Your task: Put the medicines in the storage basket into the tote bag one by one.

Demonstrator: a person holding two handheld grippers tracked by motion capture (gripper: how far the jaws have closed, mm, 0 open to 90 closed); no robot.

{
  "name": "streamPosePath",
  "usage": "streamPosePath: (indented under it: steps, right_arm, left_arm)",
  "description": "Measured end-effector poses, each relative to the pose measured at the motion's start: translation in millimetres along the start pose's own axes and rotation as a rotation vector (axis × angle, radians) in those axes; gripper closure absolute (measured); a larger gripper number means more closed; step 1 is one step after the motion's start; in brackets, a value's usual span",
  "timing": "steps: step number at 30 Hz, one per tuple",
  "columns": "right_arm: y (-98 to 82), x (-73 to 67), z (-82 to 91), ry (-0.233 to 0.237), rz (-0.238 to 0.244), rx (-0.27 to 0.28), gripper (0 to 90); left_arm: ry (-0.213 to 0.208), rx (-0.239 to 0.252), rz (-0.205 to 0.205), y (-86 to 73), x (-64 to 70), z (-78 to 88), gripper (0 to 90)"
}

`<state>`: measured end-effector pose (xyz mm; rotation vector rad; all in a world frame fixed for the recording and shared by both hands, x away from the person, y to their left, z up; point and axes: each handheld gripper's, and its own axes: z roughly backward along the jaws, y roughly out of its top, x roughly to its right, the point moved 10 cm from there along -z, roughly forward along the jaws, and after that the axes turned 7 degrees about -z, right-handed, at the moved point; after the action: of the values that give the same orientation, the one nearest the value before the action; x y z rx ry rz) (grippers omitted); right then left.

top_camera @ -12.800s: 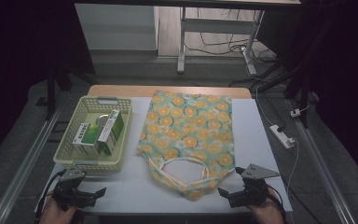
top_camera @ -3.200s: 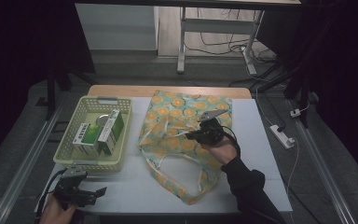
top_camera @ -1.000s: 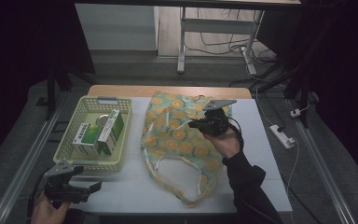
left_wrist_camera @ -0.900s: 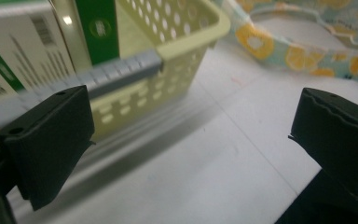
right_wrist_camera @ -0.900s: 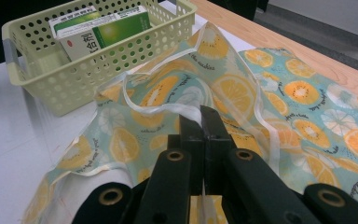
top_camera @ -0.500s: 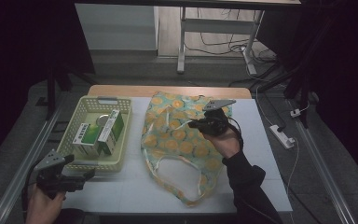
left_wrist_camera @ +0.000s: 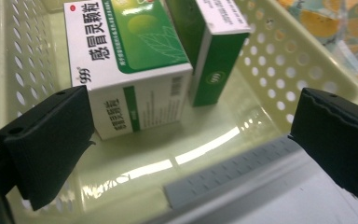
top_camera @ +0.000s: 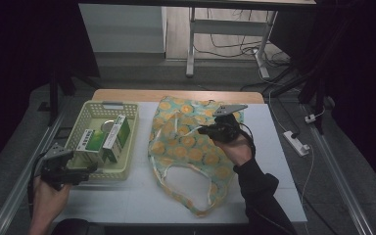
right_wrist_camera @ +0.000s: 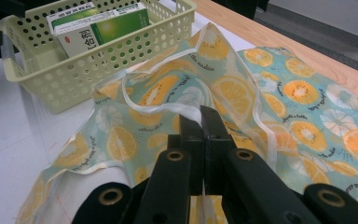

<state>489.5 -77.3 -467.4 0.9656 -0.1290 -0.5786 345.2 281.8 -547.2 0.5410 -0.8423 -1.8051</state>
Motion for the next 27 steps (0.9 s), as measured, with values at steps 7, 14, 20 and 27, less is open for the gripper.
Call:
streamPosePath:
  steps: [7,14,20,27]
  right_arm:
    - [0.4,0.3,0.7,-0.003,0.001,0.004,89.7]
    - [0.3,1.0,1.0,-0.004,-0.001,0.004,89.7]
    - [0.5,0.7,1.3,-0.004,0.0,0.004,89.7]
    - [0.8,1.0,2.0,-0.003,0.001,0.006,89.7]
  left_arm:
    - [0.032,-0.037,0.001,6.7,-16.1,-11.3,0.0]
    - [0.037,-0.101,0.013,11.5,-28.7,-25.4,0.0]
    - [0.037,-0.167,0.021,14.8,-32.8,-36.9,0.0]
    - [0.036,-0.25,0.052,17.0,-32.9,-48.3,0.0]
